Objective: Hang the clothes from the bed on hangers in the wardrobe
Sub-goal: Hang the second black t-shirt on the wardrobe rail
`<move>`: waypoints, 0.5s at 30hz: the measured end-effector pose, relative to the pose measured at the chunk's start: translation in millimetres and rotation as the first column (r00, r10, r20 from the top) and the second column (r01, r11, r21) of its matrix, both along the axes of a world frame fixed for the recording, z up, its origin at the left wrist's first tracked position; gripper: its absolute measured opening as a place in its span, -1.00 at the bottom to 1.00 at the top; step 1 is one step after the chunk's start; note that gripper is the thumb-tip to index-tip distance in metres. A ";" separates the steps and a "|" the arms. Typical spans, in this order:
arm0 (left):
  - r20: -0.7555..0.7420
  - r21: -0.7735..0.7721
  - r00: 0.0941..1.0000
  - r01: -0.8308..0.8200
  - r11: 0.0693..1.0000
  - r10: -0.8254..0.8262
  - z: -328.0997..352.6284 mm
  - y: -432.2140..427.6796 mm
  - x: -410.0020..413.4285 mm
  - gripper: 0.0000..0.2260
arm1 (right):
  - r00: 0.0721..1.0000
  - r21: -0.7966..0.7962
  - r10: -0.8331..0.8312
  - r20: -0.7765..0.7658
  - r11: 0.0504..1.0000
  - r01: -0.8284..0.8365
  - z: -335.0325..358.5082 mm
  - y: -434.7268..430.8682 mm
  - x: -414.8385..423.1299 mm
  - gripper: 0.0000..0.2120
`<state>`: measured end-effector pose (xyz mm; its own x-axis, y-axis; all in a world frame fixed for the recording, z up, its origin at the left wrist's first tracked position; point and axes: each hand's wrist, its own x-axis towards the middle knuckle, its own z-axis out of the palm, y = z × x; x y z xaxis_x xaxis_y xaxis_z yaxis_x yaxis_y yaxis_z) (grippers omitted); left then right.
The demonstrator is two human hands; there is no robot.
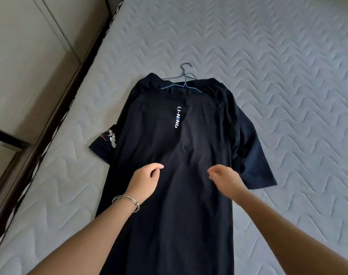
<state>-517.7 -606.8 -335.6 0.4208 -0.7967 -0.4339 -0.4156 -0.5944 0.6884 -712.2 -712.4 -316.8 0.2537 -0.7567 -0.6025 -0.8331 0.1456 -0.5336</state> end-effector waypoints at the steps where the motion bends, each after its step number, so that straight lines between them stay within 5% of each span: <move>1: 0.040 -0.034 0.999 0.031 0.999 -0.030 -17.8 -25.7 4.5 -0.74 | 1.000 -0.042 0.010 0.009 0.999 -0.009 -10.3 -21.2 15.2 -0.73; 4: 0.264 -0.015 0.938 0.235 0.972 -0.223 -80.6 -101.9 16.7 -0.66 | 0.994 -0.176 0.100 0.043 0.980 -0.091 -51.5 -81.8 56.2 -0.73; 8: 0.601 0.188 0.666 0.419 0.888 -0.442 -152.0 -151.4 45.3 -0.47 | 0.981 -0.415 0.193 0.006 0.893 -0.173 -94.3 -165.3 102.0 -0.67; 12: 0.701 0.109 0.581 0.486 0.867 -0.413 -187.0 -152.7 56.0 -0.51 | 0.971 -0.609 0.209 -0.113 0.758 -0.234 -126.0 -251.0 144.4 -0.60; 15: 0.739 0.049 0.563 0.505 0.862 -0.371 -195.6 -153.7 56.4 -0.50 | 0.978 -0.547 0.139 -0.157 0.812 -0.203 -145.2 -299.2 177.4 -0.57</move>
